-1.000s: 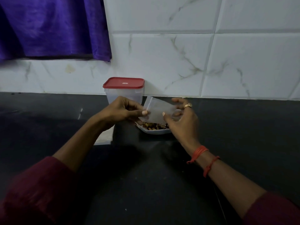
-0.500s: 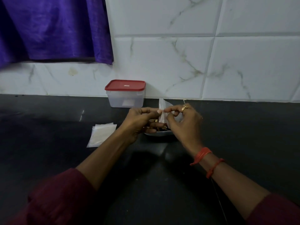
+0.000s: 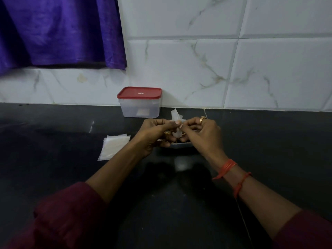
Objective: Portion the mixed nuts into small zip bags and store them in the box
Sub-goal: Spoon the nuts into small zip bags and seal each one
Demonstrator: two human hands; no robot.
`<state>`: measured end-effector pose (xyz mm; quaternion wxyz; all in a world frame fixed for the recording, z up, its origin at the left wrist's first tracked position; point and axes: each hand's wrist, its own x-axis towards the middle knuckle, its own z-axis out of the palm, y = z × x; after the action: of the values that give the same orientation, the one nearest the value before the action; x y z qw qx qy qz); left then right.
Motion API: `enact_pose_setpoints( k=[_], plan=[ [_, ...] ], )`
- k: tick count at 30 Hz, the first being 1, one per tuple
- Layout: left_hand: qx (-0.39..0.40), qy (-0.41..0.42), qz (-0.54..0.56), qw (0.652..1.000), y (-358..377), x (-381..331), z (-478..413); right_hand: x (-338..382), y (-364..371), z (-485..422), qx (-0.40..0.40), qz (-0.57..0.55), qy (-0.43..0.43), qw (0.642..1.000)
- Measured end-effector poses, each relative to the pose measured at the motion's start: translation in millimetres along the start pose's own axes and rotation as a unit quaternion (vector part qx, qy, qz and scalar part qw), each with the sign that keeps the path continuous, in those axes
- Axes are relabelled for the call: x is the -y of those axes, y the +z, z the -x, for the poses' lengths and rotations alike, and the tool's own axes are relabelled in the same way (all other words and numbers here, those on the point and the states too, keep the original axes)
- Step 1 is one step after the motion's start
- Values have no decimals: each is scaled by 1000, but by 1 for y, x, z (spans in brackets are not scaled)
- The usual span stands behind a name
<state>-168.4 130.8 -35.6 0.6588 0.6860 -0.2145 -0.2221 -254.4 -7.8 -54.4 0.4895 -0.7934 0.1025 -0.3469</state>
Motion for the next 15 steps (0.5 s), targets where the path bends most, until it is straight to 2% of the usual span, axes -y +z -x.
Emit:
enact_pose_setpoints(
  k=[11,13,15],
  plan=[
    [-76,82,-97,989,14,-2,7,-2,-3,-7,-110,122,-41,986],
    [-81,95,-120,985,18,0,9,-5,-9,-9,-96,174,-96,975],
    [-96,104,-142,980,22,3,9,-7,-9,-7,-61,222,-195,953]
  ],
)
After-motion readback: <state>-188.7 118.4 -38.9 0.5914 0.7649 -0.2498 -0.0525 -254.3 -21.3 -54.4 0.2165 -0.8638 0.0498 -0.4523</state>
